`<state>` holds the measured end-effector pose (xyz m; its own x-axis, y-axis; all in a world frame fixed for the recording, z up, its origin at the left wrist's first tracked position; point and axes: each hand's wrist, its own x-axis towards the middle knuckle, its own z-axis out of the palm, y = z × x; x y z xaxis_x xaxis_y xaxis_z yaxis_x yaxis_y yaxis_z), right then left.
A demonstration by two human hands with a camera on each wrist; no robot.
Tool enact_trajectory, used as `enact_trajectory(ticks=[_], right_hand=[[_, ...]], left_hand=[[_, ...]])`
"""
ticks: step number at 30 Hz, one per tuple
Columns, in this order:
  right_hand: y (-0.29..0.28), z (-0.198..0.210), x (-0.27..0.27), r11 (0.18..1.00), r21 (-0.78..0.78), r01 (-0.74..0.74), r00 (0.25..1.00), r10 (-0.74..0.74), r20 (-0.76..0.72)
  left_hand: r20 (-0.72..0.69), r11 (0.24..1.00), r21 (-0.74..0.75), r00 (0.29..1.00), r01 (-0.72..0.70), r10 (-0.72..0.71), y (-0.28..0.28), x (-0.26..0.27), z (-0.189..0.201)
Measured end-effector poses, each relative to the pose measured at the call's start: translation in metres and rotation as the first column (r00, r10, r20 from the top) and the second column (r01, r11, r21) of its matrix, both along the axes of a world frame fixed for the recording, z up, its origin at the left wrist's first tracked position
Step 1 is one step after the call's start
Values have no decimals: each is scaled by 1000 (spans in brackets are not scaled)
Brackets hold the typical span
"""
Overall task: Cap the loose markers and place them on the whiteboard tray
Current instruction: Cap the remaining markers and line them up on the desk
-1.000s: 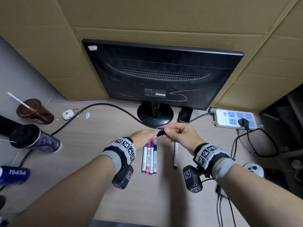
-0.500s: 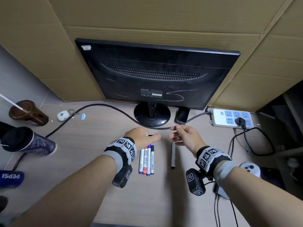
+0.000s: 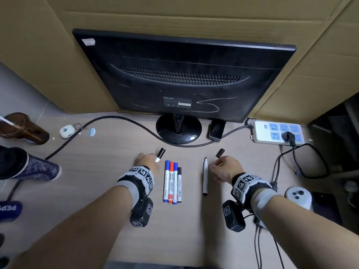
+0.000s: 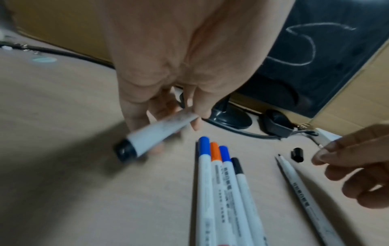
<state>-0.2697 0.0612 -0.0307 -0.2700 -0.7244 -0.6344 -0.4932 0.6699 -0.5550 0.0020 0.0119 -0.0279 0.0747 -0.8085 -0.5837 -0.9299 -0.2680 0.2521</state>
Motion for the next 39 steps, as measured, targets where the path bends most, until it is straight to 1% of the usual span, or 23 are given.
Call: enact_trajectory(ticks=[2, 5, 9, 10, 13, 15, 16, 18, 19, 20, 22, 24, 26, 28, 29, 32, 35, 37, 38, 39], right_hand=[[3, -6, 2, 999, 36, -35, 999, 37, -32], [4, -14, 7, 993, 94, -68, 996, 73, -52], [5, -26, 13, 985, 110, -135, 984, 146, -101], [5, -29, 13, 982, 113, -152, 980, 165, -111], [5, -32, 14, 978, 132, -162, 979, 176, -107], [5, -29, 16, 976, 139, -166, 979, 180, -92], [5, -24, 19, 978, 134, -162, 982, 173, -72], [5, -17, 24, 985, 107, -135, 991, 135, 6], [4, -14, 27, 988, 89, -124, 991, 119, 64], [2, -11, 30, 990, 69, -121, 985, 111, 133], [-4, -4, 35, 993, 28, -117, 952, 104, 288], [-10, 6, 41, 996, -29, -83, 904, 88, 418], [-15, 16, 45, 996, -81, -44, 863, 79, 499], [-18, 21, 46, 993, -112, -23, 840, 80, 537], [-19, 21, 44, 994, -112, -11, 834, 71, 547], [-18, 17, 31, 995, -87, 40, 846, 13, 534], [-15, 12, 25, 996, -52, 73, 879, -39, 475], [-15, 2, 25, 996, -10, 89, 916, -78, 393], [-16, -4, 24, 993, 9, 116, 942, -113, 317], [-18, -12, 23, 990, 8, 144, 969, -142, 203]], left_hand=[[8, 998, 39, 998, -56, 56, 5, 9, -8], [-82, 976, 122, 978, -181, 191, 14, 16, -16], [-220, 944, 191, 926, -268, 307, 23, 17, -21], [-244, 940, 195, 914, -280, 323, 24, 18, -23], [-254, 953, 175, 924, -248, 287, 24, 22, -30], [-257, 952, 161, 920, -261, 296, 23, 23, -28], [-243, 956, 128, 926, -264, 288, 21, 22, -24], [-205, 976, 34, 955, -213, 216, 14, 18, -11], [-213, 982, -1, 960, -187, 183, 10, 15, -5], [-252, 986, -17, 955, -166, 157, 7, 10, 1], [-399, 990, 15, 907, -141, 136, 1, -2, 13], [-546, 987, 114, 823, -116, 160, 0, -16, 23], [-623, 976, 209, 760, -63, 183, 0, -29, 32], [-674, 967, 249, 709, -46, 207, -2, -38, 34], [-685, 966, 251, 695, -54, 217, -3, -40, 34], [-685, 963, 257, 689, -77, 238, -8, -40, 29], [-670, 945, 318, 685, -82, 285, -12, -40, 20], [-648, 932, 354, 699, -76, 303, -12, -41, 14], [-642, 933, 352, 708, -70, 295, -11, -42, 11], [-635, 939, 337, 719, -72, 283, -10, -42, 7]])
